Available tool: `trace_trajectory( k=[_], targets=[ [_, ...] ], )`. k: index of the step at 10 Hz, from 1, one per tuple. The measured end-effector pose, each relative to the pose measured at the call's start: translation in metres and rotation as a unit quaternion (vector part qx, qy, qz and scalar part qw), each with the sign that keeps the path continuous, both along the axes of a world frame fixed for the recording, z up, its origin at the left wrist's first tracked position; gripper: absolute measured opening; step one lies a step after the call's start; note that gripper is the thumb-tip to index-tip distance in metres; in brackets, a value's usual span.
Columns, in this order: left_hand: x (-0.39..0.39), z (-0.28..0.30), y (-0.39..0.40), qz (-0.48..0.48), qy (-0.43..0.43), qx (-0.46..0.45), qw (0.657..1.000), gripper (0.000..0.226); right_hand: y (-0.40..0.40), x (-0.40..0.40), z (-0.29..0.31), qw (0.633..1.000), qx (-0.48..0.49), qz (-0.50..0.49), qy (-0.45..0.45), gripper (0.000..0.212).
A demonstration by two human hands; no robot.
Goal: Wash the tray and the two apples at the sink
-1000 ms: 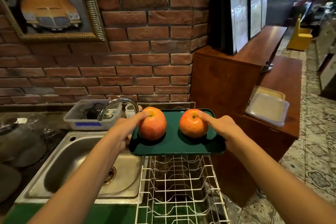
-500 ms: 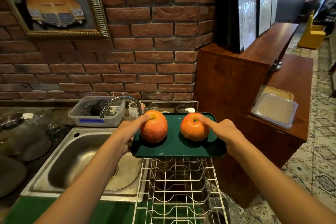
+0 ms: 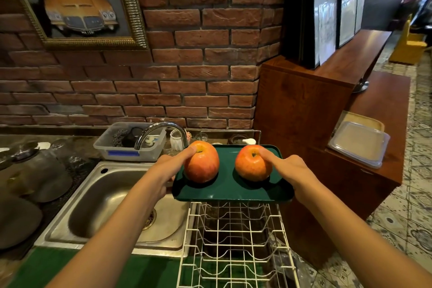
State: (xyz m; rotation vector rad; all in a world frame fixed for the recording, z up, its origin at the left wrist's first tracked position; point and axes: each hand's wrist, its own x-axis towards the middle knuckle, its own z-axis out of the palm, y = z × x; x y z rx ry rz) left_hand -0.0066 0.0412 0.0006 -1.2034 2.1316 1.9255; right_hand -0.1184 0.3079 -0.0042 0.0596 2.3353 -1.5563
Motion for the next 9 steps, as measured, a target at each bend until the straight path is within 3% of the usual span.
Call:
trace_trajectory(
  k=[3,9],
  targets=[
    [0.001,0.001,0.002,-0.004,-0.005,-0.002,1.000,0.088,0.000,0.001,0.006,1.000,0.008,0.006,-0.004,0.093],
    [0.002,0.002,0.008,-0.007,-0.010,-0.010,1.000,0.096,-0.002,0.009,0.013,1.000,0.003,-0.006,0.012,0.087]
  ],
)
